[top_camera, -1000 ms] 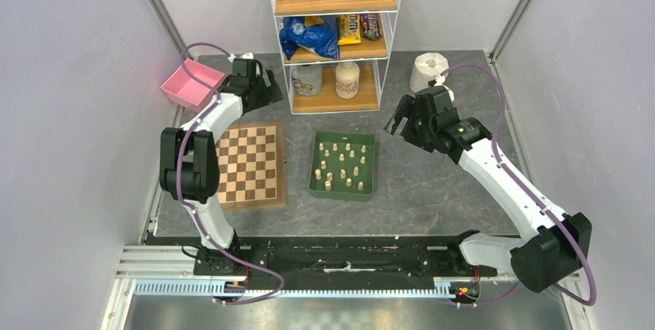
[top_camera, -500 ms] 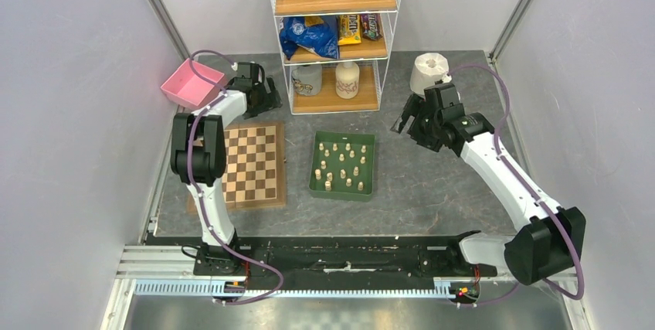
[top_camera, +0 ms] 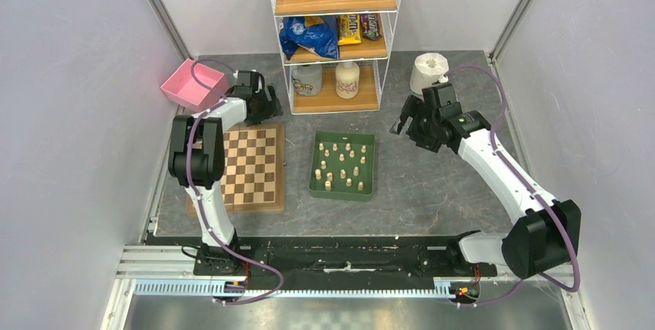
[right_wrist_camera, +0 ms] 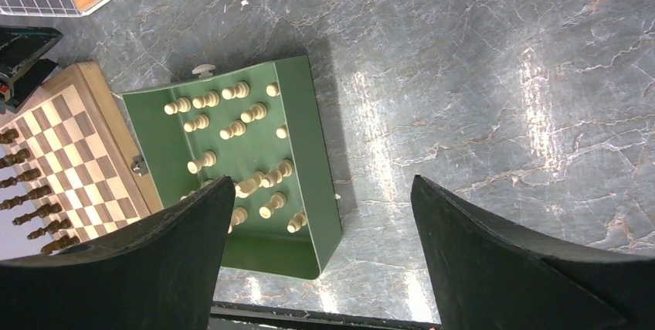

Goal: Set up the chess pieces on the board

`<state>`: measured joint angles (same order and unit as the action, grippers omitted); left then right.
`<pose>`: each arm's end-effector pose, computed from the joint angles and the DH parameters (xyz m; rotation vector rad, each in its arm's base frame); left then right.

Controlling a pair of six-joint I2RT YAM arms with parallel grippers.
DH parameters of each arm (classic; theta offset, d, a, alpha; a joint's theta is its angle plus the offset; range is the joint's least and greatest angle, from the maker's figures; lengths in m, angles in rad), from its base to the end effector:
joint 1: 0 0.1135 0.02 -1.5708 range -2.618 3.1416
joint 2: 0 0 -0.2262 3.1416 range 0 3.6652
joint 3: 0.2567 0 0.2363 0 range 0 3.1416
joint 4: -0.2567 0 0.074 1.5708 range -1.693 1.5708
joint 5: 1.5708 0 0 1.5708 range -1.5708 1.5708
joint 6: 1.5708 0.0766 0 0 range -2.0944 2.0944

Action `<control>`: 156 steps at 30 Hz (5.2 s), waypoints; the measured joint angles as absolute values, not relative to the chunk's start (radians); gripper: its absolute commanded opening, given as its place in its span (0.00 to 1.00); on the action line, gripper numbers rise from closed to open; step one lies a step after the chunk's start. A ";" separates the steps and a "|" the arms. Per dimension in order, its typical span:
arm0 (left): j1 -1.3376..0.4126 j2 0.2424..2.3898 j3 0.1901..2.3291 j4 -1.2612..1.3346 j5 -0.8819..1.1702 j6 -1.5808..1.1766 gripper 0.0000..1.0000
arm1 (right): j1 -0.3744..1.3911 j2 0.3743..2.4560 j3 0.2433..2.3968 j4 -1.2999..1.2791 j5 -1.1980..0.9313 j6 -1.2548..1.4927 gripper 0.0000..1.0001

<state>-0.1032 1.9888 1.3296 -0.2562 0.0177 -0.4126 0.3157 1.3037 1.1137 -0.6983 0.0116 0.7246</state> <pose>0.4186 -0.0447 0.1083 -0.3780 2.4731 -0.2383 0.2770 0.0895 0.2306 0.5147 2.4567 0.4304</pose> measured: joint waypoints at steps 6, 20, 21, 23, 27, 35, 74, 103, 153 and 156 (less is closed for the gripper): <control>-0.103 1.948 1.268 -0.236 0.036 -0.412 0.89 | 0.316 1.304 1.114 -0.698 0.011 0.720 0.93; -0.103 1.820 1.186 -0.270 0.054 -0.413 0.93 | 0.307 1.324 1.119 -0.699 0.011 0.714 0.93; -0.103 1.802 1.185 -0.274 0.054 -0.413 0.94 | 0.306 1.330 1.123 -0.699 0.011 0.713 0.93; -0.105 1.745 1.179 -0.279 0.053 -0.413 0.95 | 0.305 1.342 1.133 -0.699 0.011 0.712 0.93; -0.124 1.582 1.125 -0.278 0.035 -0.422 0.96 | 0.301 1.363 1.146 -0.699 0.011 0.712 0.93; -0.402 1.332 0.986 -0.310 -0.081 -0.453 0.91 | 0.292 1.386 1.148 -0.698 0.013 0.713 0.92; -0.720 1.877 1.370 -0.481 -0.139 -0.476 0.46 | 0.271 1.432 1.149 -0.698 0.004 0.705 0.89; -0.720 1.990 1.446 -0.495 -0.182 -0.474 0.41 | 0.260 1.439 1.149 -0.698 -0.024 0.705 0.89; -0.690 1.572 1.321 -0.507 -0.299 -0.474 0.02 | 0.251 1.460 1.150 -0.698 -0.057 0.703 0.89; -0.608 1.518 1.248 -0.508 -0.307 -0.474 0.02 | 0.251 1.468 1.153 -0.698 -0.060 0.704 0.89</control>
